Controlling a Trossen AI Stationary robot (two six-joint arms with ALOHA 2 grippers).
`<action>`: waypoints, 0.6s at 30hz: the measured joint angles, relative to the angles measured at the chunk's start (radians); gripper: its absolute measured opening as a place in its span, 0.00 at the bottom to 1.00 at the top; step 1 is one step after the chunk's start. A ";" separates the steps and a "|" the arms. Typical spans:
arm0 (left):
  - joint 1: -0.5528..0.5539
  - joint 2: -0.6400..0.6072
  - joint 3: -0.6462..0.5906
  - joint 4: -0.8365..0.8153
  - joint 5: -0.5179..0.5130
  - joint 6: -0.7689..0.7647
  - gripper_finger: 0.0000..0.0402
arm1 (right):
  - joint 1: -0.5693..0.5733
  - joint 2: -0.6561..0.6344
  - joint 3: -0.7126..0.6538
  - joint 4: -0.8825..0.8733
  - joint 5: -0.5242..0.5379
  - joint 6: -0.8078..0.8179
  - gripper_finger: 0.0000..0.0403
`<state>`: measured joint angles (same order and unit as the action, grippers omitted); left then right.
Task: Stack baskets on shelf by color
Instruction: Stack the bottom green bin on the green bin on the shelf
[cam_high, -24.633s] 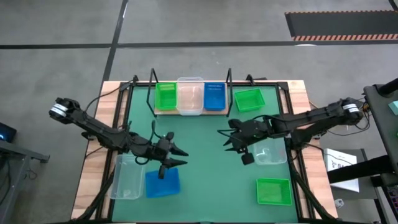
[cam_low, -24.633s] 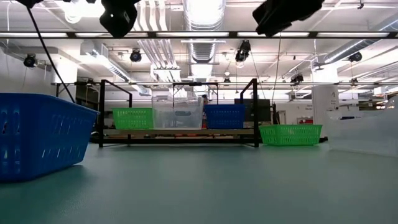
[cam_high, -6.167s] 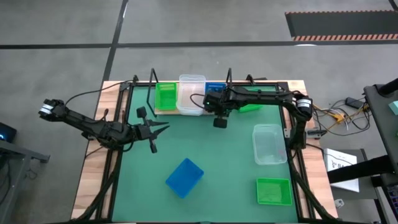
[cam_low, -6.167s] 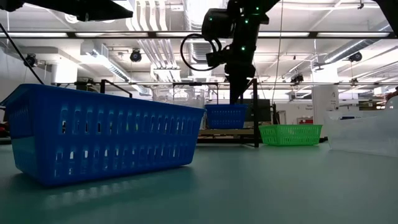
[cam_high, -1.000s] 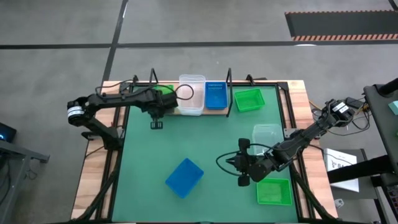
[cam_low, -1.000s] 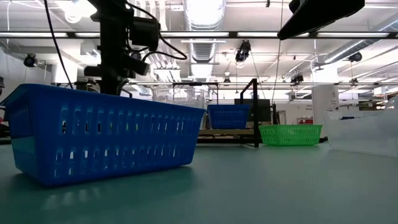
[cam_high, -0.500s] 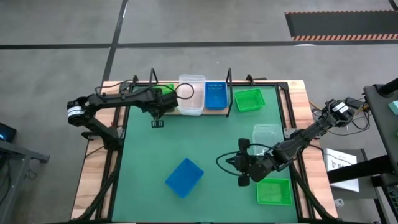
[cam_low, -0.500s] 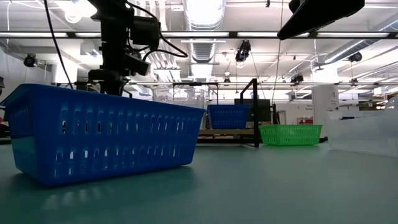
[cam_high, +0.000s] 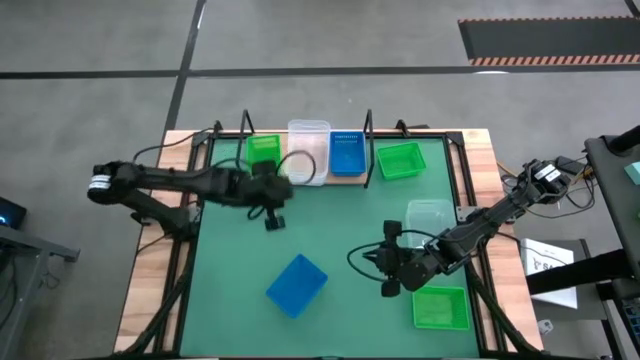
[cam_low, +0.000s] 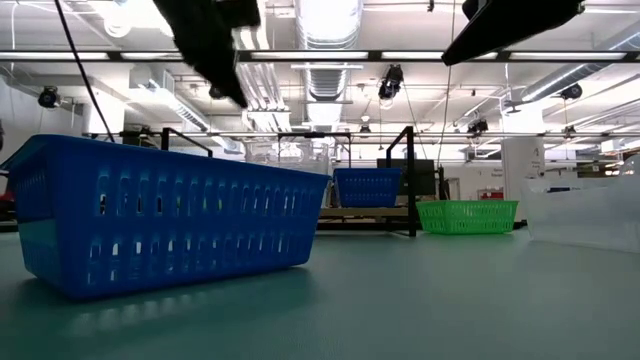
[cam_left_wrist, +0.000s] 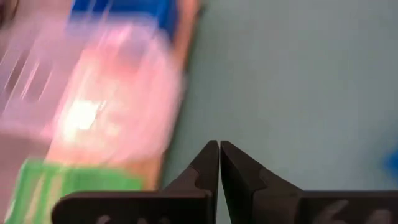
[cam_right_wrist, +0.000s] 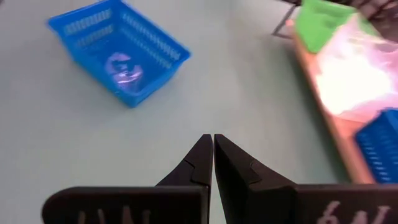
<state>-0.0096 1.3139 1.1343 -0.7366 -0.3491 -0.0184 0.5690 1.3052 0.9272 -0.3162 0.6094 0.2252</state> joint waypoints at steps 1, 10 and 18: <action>-0.036 -0.011 -0.009 0.037 -0.001 0.000 0.00 | 0.000 0.000 0.000 -0.001 0.022 0.000 0.02; -0.279 -0.057 -0.139 0.459 -0.001 0.170 0.00 | -0.058 -0.073 0.000 -0.039 0.001 0.092 0.11; -0.314 -0.058 -0.220 0.621 -0.004 0.215 0.00 | -0.122 -0.132 0.000 -0.134 -0.306 0.408 0.30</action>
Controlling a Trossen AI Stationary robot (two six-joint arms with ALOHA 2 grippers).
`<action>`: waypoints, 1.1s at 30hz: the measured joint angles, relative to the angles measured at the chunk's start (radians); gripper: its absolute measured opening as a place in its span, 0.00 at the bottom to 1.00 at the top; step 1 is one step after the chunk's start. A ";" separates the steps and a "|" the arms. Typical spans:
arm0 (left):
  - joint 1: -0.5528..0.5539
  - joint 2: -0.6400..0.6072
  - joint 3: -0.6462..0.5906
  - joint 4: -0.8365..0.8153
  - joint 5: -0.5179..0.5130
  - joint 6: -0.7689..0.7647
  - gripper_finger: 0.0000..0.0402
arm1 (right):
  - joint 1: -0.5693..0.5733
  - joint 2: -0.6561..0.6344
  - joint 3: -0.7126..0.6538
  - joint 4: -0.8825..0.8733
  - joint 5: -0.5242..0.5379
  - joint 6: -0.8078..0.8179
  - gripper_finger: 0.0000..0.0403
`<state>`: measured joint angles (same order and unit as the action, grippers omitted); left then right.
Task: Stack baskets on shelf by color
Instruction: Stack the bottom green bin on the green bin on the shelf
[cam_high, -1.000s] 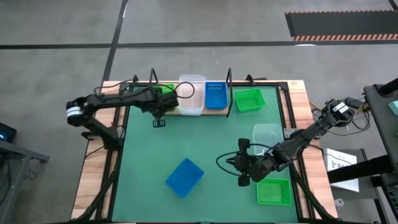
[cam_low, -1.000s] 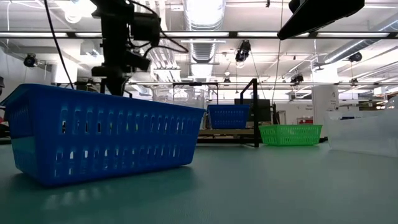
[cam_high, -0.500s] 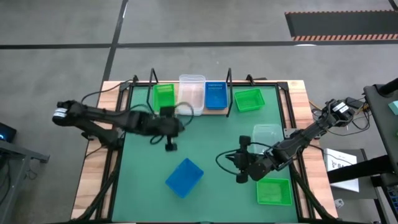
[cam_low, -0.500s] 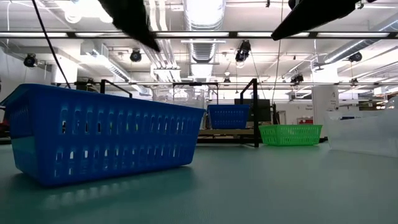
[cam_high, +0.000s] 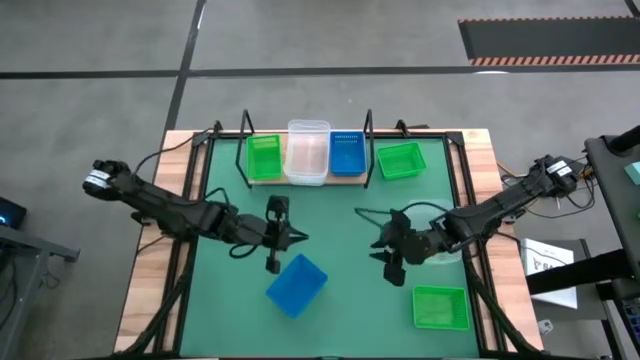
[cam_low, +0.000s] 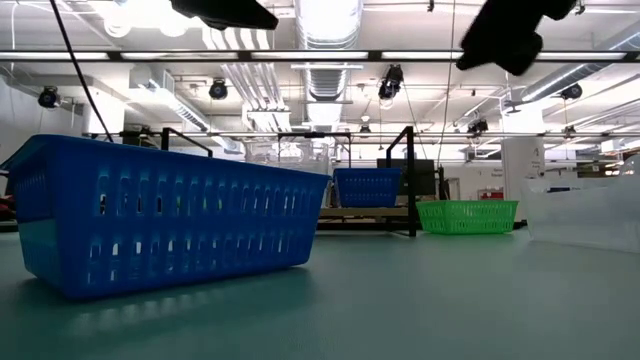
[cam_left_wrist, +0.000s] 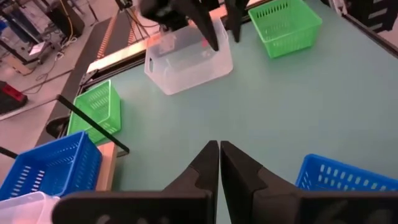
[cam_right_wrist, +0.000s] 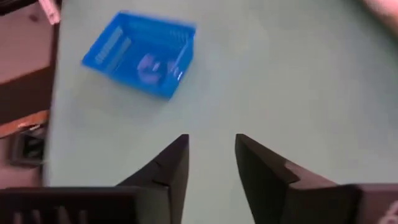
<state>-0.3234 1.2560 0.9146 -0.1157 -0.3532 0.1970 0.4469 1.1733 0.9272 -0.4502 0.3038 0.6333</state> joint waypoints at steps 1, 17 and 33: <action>0.001 0.000 -0.002 0.003 -0.001 0.000 0.00 | -0.005 -0.003 0.000 -0.012 -0.050 0.031 0.32; 0.009 -0.002 -0.009 0.075 -0.130 0.098 0.00 | 0.169 0.223 0.283 -0.591 -0.564 0.769 0.32; 0.010 -0.110 -0.031 0.094 -0.387 0.158 0.00 | 0.288 0.498 0.415 -0.562 -0.573 1.077 0.47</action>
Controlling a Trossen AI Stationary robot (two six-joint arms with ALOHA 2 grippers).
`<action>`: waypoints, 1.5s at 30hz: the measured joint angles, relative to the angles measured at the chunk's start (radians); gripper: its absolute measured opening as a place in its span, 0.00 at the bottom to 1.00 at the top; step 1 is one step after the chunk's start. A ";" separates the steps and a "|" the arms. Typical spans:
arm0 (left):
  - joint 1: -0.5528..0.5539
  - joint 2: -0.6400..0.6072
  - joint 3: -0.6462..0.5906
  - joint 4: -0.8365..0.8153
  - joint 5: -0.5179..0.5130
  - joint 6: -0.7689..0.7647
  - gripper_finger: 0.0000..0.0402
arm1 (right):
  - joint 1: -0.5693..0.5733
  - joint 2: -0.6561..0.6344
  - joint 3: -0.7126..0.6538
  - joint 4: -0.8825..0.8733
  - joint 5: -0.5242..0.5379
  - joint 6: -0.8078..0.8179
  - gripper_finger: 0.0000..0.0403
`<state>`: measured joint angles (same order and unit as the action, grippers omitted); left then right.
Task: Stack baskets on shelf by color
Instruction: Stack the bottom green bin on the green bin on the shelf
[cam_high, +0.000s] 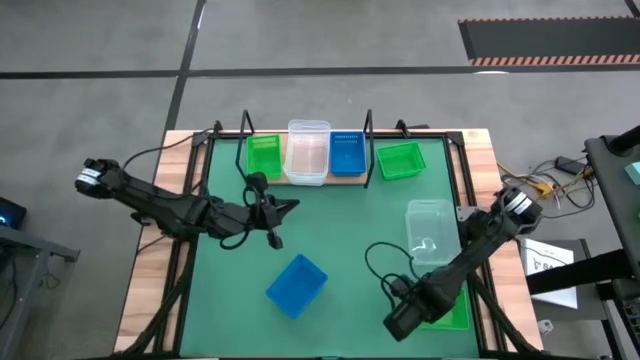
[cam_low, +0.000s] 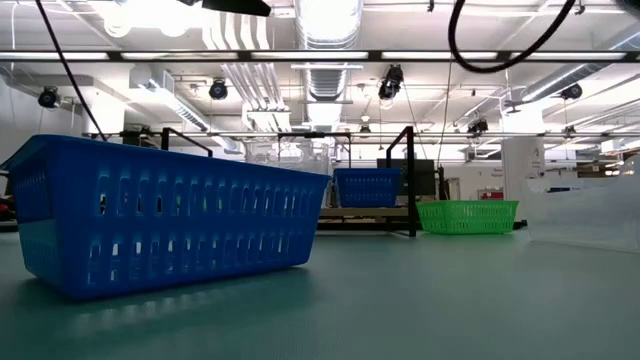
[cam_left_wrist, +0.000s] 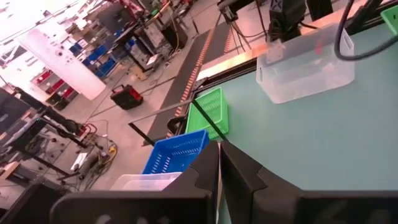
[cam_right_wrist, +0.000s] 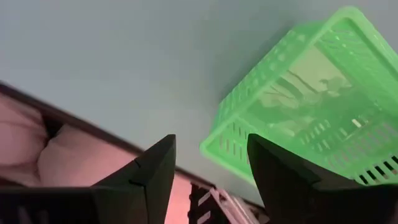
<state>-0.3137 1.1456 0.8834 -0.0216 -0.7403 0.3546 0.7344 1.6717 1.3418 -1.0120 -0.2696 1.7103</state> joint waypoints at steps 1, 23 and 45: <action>0.000 -0.010 -0.007 -0.001 0.000 -0.001 0.00 | -0.001 0.011 -0.001 0.000 0.000 -0.001 0.47; -0.001 -0.035 -0.032 -0.003 -0.001 0.023 0.00 | -0.001 0.092 -0.009 0.020 0.009 0.043 0.13; -0.158 -0.356 -0.179 0.128 0.000 0.069 0.00 | -0.070 0.077 0.536 -0.127 0.713 -1.046 0.03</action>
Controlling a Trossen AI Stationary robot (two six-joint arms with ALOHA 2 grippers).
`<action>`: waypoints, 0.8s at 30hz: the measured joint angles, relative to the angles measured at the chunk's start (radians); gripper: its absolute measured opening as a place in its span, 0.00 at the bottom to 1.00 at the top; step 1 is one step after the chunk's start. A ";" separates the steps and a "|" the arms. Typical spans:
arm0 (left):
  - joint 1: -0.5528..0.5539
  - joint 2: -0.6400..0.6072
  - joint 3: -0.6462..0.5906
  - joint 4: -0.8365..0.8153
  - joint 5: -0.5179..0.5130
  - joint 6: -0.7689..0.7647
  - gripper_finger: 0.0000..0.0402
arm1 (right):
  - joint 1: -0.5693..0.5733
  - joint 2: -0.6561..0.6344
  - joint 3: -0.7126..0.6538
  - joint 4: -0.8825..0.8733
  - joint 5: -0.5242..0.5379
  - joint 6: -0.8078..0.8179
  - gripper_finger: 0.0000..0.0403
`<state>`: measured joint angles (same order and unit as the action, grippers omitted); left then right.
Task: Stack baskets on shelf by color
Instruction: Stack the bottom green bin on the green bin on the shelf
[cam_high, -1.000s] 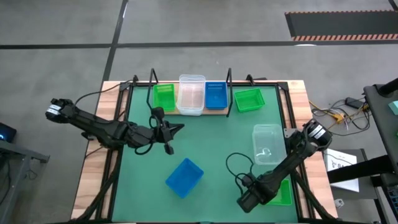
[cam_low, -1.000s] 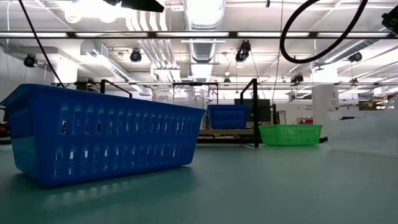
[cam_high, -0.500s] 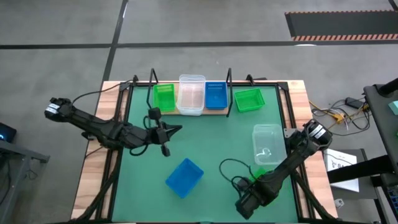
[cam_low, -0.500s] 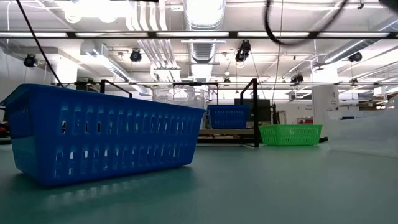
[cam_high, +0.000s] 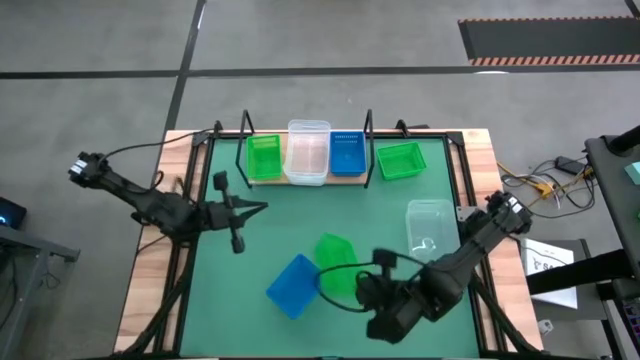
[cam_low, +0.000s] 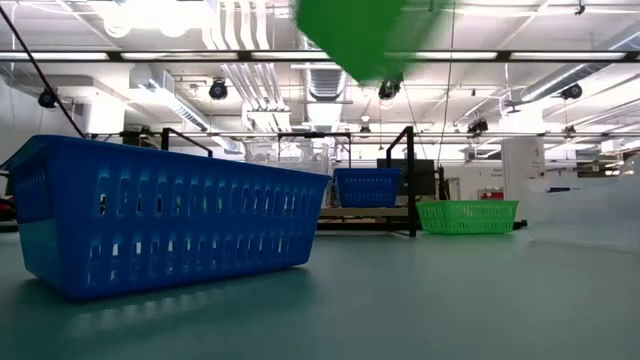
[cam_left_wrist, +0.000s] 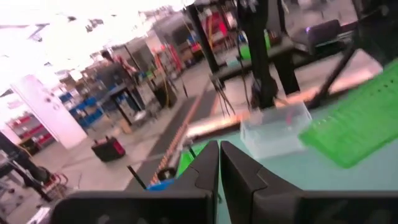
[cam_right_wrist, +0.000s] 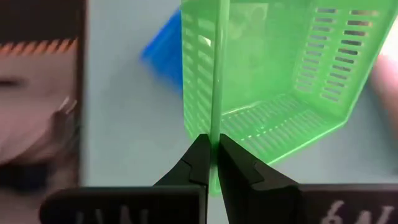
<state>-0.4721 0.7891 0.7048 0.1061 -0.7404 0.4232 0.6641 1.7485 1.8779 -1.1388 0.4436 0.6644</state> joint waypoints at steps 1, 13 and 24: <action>-0.001 -0.020 -0.019 0.029 0.000 0.017 0.00 | -0.013 0.000 0.024 0.003 0.056 -0.053 0.03; -0.001 -0.170 -0.134 0.172 0.001 0.092 0.00 | -0.341 0.007 0.037 0.190 0.279 -0.597 0.03; -0.001 -0.222 -0.150 0.167 0.002 0.140 0.00 | -0.685 0.015 -0.078 0.723 -0.146 -0.882 0.03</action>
<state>-0.4732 0.5667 0.5549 0.2733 -0.7384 0.5628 -0.0211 1.7639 1.7998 -0.4157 0.2975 -0.2178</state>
